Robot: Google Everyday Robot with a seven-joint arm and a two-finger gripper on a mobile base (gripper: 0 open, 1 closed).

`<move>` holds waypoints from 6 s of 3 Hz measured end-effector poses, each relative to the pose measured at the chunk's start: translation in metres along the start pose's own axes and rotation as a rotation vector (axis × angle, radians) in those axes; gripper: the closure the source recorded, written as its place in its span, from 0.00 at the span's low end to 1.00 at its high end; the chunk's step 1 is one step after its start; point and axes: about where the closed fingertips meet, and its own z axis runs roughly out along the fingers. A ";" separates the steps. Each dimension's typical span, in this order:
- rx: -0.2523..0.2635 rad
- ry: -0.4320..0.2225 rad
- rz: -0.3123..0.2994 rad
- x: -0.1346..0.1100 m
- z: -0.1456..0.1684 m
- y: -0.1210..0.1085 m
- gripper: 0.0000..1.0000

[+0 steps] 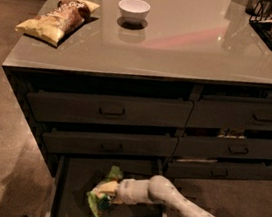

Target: Pick green rice chip bag from bottom drawer and place on counter

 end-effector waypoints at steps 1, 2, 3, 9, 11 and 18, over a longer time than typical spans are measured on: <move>0.050 0.055 -0.107 -0.008 -0.067 -0.017 1.00; 0.058 0.079 -0.169 -0.004 -0.135 -0.057 1.00; 0.036 0.093 -0.218 0.013 -0.196 -0.122 1.00; 0.221 0.047 -0.545 -0.006 -0.347 -0.402 1.00; 0.123 0.128 -0.536 0.029 -0.360 -0.514 1.00; 0.176 0.306 -0.166 0.156 -0.332 -0.537 0.00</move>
Offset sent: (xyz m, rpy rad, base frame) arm 0.0067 -0.1444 0.2128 0.0056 -0.2762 0.0226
